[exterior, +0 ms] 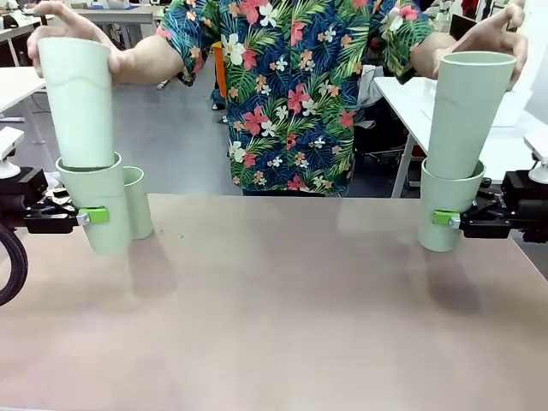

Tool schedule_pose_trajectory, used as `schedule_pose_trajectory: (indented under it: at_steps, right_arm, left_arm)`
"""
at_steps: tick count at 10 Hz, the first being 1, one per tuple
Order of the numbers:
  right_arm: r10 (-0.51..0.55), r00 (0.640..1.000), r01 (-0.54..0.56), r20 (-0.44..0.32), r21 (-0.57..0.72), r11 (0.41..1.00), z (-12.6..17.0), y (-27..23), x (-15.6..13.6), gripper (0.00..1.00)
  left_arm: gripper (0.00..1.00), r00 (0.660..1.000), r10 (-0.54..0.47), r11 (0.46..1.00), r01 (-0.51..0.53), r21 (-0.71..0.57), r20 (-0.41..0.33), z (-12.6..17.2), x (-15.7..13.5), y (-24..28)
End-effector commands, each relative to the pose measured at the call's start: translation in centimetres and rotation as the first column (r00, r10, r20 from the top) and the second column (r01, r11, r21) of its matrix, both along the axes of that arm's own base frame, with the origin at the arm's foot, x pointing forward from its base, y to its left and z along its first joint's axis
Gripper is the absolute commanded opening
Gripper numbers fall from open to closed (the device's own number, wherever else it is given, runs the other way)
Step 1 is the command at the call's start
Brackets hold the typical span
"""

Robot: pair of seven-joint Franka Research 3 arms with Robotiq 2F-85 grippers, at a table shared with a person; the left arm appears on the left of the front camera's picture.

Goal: Stack the cups and store them in the basket.
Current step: Place the stack of Reusable plastic cups into the Pantry Basket.

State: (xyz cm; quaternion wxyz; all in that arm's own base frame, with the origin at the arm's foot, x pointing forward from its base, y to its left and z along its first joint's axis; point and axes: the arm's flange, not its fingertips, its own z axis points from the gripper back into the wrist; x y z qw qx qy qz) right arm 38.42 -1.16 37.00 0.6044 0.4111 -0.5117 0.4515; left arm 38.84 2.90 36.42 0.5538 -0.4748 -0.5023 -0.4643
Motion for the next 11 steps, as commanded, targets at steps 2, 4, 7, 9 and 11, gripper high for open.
schedule_pose_trajectory:
  at_steps: [2,4,7,9,11]
  right_arm:
    - [0.001,1.000,-0.001,0.005,-0.001,1.000,0.20,0.05,0.00,0.85]
    - [0.001,1.000,-0.001,0.005,-0.001,1.000,0.20,0.05,0.00,0.85]
    - [0.001,1.000,-0.001,0.005,-0.001,1.000,0.20,0.05,0.00,0.85]
    - [0.001,1.000,-0.001,0.005,-0.001,1.000,0.20,0.05,0.00,0.85]
    - [0.001,1.000,-0.001,0.005,-0.001,1.000,0.20,0.05,0.00,0.85]
  left_arm:
    - [0.87,1.000,0.000,1.000,0.000,-0.005,0.005,0.19,-0.01,0.06]
    - [0.87,1.000,0.000,1.000,0.000,-0.005,0.005,0.19,-0.01,0.06]
    - [0.87,1.000,0.000,1.000,0.000,-0.005,0.005,0.19,-0.01,0.06]
    - [0.87,1.000,0.000,1.000,0.000,-0.005,0.005,0.19,-0.01,0.06]
    - [0.87,1.000,0.000,1.000,0.000,-0.005,0.005,0.19,-0.01,0.06]
